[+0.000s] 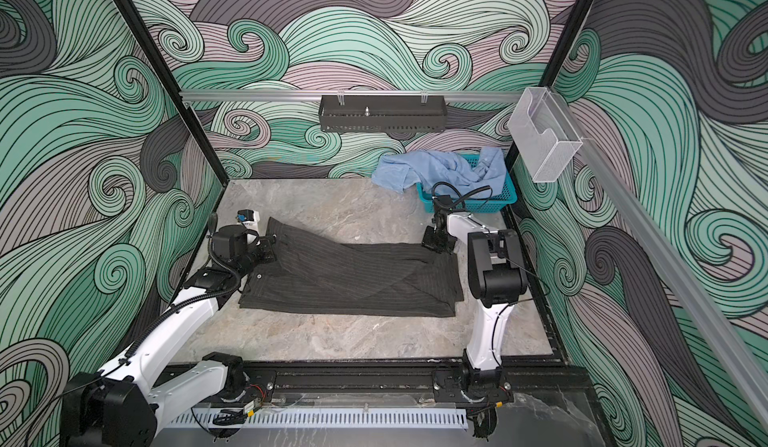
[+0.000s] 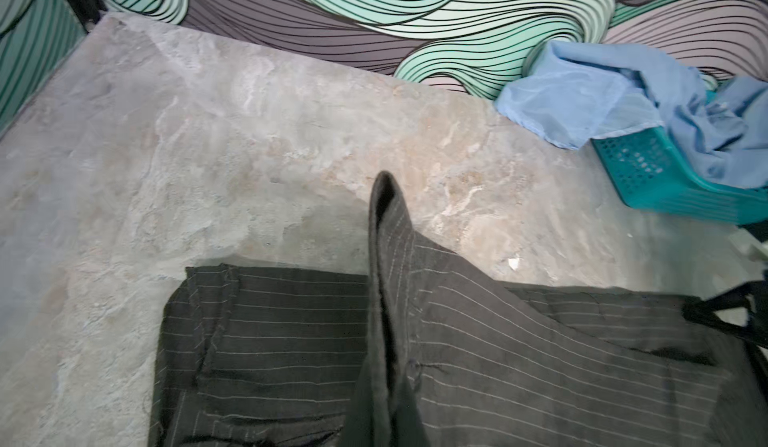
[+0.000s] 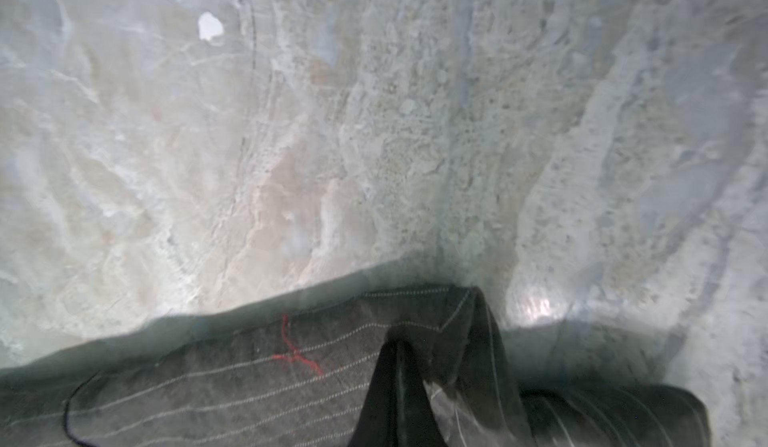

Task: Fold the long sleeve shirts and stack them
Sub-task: 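Lay the folded end down and release with the left gripper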

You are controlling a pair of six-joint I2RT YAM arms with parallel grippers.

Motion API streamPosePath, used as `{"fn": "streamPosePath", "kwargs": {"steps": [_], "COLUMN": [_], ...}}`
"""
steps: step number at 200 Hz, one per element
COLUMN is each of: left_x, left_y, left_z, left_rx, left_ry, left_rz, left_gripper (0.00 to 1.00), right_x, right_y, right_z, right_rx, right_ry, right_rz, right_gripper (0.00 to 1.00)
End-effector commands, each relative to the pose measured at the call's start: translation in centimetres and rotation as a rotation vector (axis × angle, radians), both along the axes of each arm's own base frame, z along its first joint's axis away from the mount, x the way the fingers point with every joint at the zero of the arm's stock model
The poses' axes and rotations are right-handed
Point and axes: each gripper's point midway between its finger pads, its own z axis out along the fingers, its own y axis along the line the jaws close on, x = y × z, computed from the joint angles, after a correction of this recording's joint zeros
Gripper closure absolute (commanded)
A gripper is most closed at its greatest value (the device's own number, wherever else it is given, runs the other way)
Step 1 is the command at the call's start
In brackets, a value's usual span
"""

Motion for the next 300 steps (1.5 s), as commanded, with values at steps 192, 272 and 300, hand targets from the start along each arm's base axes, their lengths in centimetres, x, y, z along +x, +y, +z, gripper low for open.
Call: {"fn": "streamPosePath", "kwargs": {"steps": [192,272,300], "left_x": [1.0,0.7,-0.8], "left_y": [7.4,1.1,-3.1], "left_z": [-4.3,0.8,-5.8], "left_rx": [0.102,-0.093,-0.252], "left_ry": [0.232,0.247,0.623], "left_rz": [0.394,0.075,-0.043], "left_gripper": [0.68,0.66,0.66], "right_x": [-0.2,-6.9,-10.9], "right_y": [0.0,0.8,2.3], "right_z": [2.9,9.8,8.0], "right_rx": [-0.016,0.066,0.132], "right_ry": [-0.011,-0.066,-0.032], "right_rz": [0.012,-0.07,-0.123], "right_gripper": [0.92,0.72,0.74]}}
